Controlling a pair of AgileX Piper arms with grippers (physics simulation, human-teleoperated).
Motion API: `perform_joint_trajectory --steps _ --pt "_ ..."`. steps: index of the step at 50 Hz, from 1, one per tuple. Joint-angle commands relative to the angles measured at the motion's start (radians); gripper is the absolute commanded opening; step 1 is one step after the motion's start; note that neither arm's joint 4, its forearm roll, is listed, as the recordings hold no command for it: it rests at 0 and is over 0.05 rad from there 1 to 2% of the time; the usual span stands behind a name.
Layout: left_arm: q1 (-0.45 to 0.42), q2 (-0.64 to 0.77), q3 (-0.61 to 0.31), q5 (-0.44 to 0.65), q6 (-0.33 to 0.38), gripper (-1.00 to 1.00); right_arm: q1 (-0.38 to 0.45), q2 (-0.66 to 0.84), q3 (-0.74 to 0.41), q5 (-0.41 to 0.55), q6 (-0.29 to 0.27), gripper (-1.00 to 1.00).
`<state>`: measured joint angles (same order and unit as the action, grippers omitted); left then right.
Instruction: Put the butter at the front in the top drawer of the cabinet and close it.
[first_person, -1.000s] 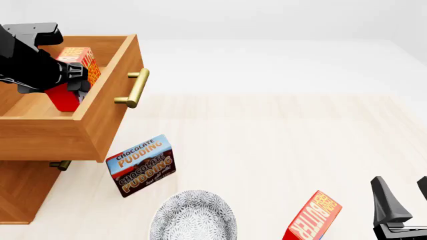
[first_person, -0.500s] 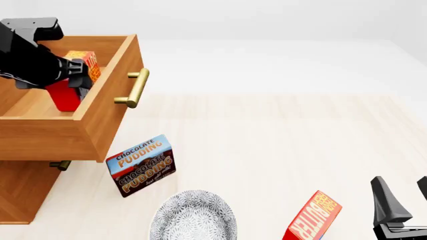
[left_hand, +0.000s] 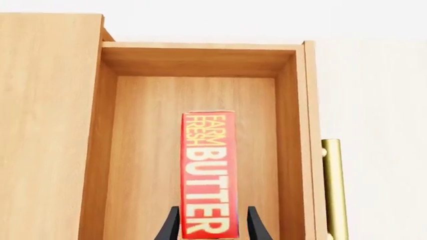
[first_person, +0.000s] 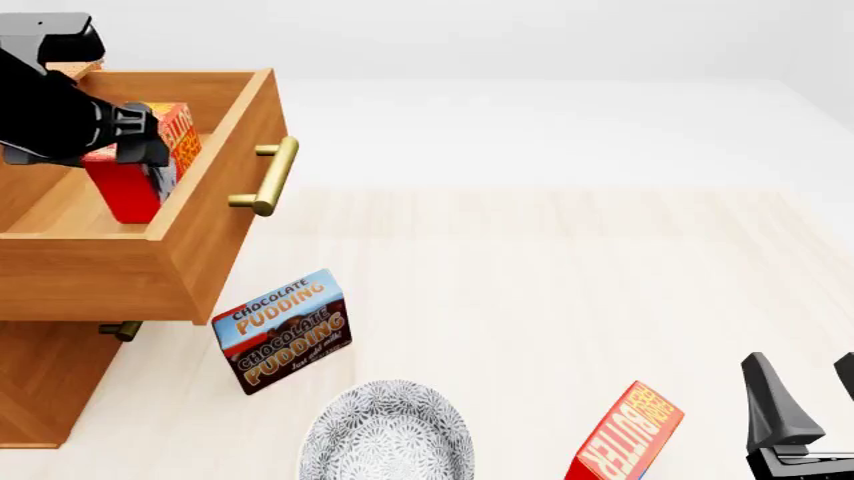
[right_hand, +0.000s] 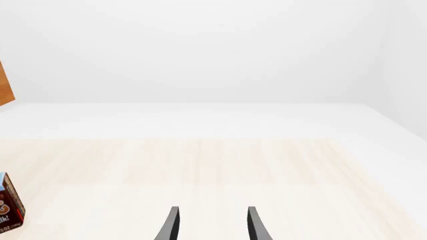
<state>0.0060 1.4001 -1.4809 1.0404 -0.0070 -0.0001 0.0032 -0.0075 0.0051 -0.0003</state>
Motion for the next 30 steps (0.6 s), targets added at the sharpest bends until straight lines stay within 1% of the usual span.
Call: perform_joint_trajectory --steps 1,2,14,20,30 --pt "0.004 -0.023 -0.012 0.022 0.011 1.0 0.0 0.0 0.002 -0.002 0.0 1.0" --pt "0.014 -0.042 -0.011 0.035 0.027 1.0 0.0 0.0 0.002 -0.002 0.0 1.0" --pt "0.02 -0.089 -0.036 0.079 0.058 1.0 0.0 0.0 0.002 -0.002 0.0 1.0" --pt "0.023 -0.115 -0.069 0.114 0.092 1.0 0.0 0.0 0.002 -0.002 0.0 1.0" --pt "-0.028 -0.124 -0.134 0.144 0.105 1.0 0.0 0.0 0.002 -0.002 0.0 1.0"
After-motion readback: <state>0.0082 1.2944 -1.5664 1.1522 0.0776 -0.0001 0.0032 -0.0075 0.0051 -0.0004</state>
